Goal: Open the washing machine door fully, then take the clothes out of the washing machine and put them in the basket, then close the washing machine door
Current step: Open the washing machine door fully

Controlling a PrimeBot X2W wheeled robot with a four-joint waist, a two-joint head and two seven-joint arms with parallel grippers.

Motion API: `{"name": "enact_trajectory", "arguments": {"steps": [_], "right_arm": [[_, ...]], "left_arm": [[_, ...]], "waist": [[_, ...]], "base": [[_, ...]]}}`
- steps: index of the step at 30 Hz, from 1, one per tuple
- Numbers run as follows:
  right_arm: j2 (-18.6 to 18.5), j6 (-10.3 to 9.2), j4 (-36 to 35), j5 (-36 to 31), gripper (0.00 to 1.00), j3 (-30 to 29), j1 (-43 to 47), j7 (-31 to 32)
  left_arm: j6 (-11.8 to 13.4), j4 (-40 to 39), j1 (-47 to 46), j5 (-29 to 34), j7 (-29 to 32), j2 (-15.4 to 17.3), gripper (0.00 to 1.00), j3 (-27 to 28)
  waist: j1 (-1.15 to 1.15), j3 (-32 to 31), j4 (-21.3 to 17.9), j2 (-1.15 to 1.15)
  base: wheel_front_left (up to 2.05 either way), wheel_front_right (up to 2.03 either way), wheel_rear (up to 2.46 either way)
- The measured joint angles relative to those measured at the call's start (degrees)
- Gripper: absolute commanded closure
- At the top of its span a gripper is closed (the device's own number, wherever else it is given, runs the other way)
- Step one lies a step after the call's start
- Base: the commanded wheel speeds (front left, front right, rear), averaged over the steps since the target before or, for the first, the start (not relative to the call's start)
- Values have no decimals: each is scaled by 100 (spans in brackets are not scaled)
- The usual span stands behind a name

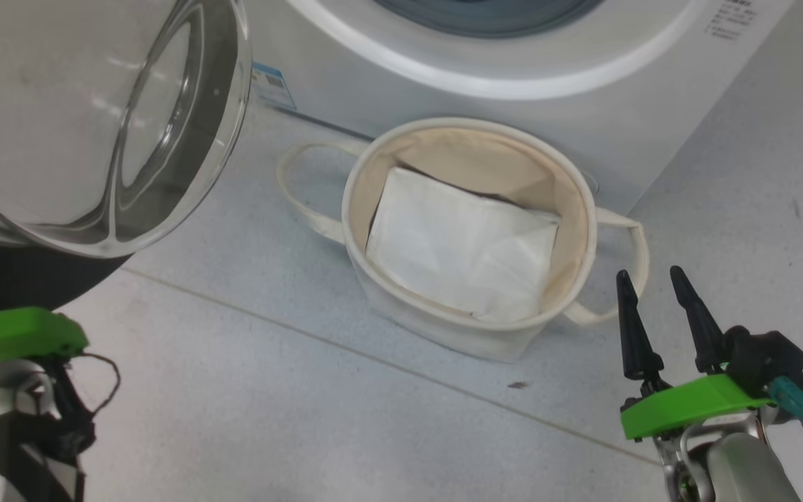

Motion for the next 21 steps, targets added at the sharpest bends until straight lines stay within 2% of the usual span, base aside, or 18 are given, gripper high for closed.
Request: {"name": "enact_trajectory", "arguments": {"steps": [10, 15, 21], "right_arm": [[1, 0, 103, 233, 0, 58, 9, 0], [1, 0, 92, 397, 0, 93, 22, 0], [2, 0, -21, 622, 0, 87, 51, 0]], "left_arm": [[-202, -632, 616, 482, 0, -345, 100, -264], [-363, -1140, 1006, 508, 18, -489, 100, -626], [-636, -1594, 1311, 598, 375, -587, 100, -1223]], "waist": [[0, -555, -84, 0], [0, -849, -201, 0], [0, -1008, -463, 0]], "base": [[0, 0, 0], [0, 0, 0], [0, 0, 0]]}}
